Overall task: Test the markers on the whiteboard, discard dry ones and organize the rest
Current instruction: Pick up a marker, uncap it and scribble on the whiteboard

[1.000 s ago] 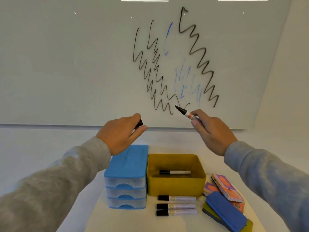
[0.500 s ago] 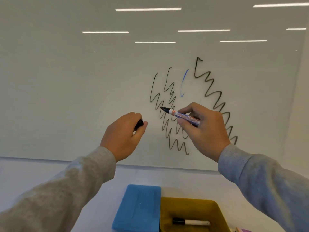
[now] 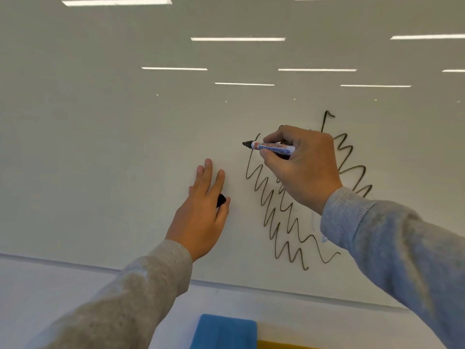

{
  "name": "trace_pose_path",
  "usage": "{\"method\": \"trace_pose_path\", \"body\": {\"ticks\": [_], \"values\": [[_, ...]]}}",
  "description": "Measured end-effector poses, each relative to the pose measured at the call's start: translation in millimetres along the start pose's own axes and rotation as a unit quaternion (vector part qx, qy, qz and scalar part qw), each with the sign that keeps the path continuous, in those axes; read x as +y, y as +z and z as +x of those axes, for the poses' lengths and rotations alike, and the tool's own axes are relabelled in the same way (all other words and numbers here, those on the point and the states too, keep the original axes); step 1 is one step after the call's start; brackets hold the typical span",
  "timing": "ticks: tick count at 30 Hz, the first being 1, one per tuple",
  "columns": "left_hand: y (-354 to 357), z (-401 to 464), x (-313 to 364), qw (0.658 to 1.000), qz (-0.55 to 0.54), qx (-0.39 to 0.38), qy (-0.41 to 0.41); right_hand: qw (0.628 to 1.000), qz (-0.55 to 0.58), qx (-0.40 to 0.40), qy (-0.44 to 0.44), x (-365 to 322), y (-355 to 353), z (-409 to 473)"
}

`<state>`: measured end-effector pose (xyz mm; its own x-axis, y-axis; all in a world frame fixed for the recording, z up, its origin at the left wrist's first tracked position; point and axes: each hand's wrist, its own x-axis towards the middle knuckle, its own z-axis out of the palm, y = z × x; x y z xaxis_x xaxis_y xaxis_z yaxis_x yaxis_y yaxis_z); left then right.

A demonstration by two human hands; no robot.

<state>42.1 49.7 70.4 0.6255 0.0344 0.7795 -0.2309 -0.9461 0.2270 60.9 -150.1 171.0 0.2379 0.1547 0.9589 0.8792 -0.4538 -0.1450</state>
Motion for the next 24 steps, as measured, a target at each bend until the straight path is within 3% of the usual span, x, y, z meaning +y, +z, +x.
{"method": "trace_pose_path", "body": {"ticks": [6, 12, 16, 21, 24], "values": [[4.9, -4.1, -5.3, 0.999, 0.033, 0.008, 0.027, 0.999, -0.023, -0.018, -0.013, 8.0, 7.8, 14.4], [12.1, -9.1, -8.2, 0.998, 0.049, 0.013, 0.035, 0.978, -0.075, -0.164, -0.104, 12.9, 10.6, -15.7], [19.2, -14.6, -14.2, 0.997, 0.061, 0.023, 0.048, 0.986, -0.066, -0.109, -0.108, 19.8, 5.5, -19.1], [23.5, -16.1, -16.4, 0.996, 0.062, 0.027, 0.055, 0.961, -0.102, -0.216, -0.140, 24.5, 10.8, -42.8], [23.9, -16.2, -15.4, 0.996, 0.069, 0.025, 0.050, 0.974, -0.072, -0.183, -0.113, 30.4, 8.6, -46.8]]}}
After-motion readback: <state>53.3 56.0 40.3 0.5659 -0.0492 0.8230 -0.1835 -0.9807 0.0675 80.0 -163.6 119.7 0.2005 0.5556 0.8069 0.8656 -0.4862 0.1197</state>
